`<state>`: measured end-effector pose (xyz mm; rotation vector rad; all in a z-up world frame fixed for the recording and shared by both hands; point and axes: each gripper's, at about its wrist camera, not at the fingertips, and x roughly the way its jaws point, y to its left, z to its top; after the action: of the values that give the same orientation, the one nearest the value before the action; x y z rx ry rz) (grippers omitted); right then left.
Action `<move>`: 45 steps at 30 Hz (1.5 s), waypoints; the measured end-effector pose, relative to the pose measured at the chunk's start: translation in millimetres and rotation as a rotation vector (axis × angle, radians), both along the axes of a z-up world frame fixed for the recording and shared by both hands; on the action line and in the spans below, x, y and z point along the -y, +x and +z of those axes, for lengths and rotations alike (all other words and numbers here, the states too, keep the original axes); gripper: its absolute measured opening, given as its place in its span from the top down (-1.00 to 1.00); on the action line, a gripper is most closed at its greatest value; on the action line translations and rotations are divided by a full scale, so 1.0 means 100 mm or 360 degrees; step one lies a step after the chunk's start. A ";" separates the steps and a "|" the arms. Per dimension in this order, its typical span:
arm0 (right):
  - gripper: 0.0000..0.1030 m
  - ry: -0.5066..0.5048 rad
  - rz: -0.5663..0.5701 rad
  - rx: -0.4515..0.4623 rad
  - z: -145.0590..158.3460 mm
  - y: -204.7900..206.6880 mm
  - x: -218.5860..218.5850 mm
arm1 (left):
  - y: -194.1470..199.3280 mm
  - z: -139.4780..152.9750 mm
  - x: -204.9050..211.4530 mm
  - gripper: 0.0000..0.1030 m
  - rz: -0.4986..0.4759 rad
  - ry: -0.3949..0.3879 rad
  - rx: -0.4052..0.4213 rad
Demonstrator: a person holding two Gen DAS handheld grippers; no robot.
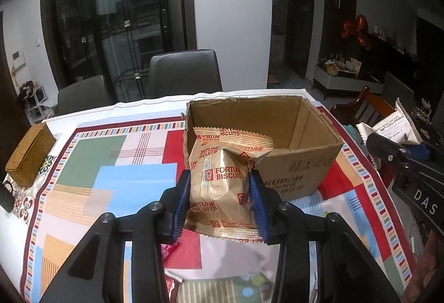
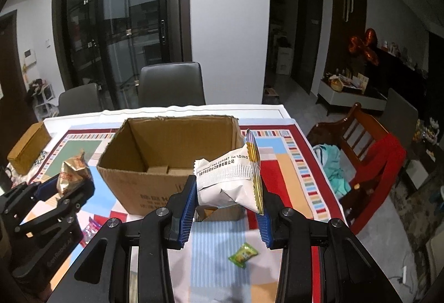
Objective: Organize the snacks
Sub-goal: 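Carry the biscuit packet with the left tool while the right tool carries the pastry over the box, then open the left tool over the box while the right tool releases the pastry inside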
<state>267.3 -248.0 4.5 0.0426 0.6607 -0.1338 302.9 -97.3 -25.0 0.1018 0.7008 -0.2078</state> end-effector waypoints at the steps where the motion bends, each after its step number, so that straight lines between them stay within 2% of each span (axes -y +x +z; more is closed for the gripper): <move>1: 0.22 -0.0007 0.0009 0.0005 0.02 0.04 -0.01 | 0.03 0.01 0.01 0.21 -0.0003 0.0004 0.0006; 16: 0.22 -0.0034 0.0078 0.0052 0.12 0.43 -0.11 | 0.48 0.20 0.03 0.21 -0.0008 0.0009 0.0073; 23: 0.22 -0.0042 0.0083 0.0051 0.10 0.65 -0.14 | 0.69 0.11 0.03 0.21 -0.0005 0.0008 0.0037; 42: 0.21 -0.0008 0.0111 -0.0092 -0.16 1.15 -0.14 | 1.08 -0.10 0.10 0.19 -0.0029 0.0035 -0.0051; 45: 0.02 -0.0005 0.0111 -0.0111 -0.19 1.18 -0.13 | 1.08 -0.10 0.10 0.15 -0.0024 0.0053 -0.0054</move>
<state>385.2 -234.8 -14.1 0.0121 0.7305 -0.0691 410.9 -107.7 -35.4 0.1353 0.7374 -0.2127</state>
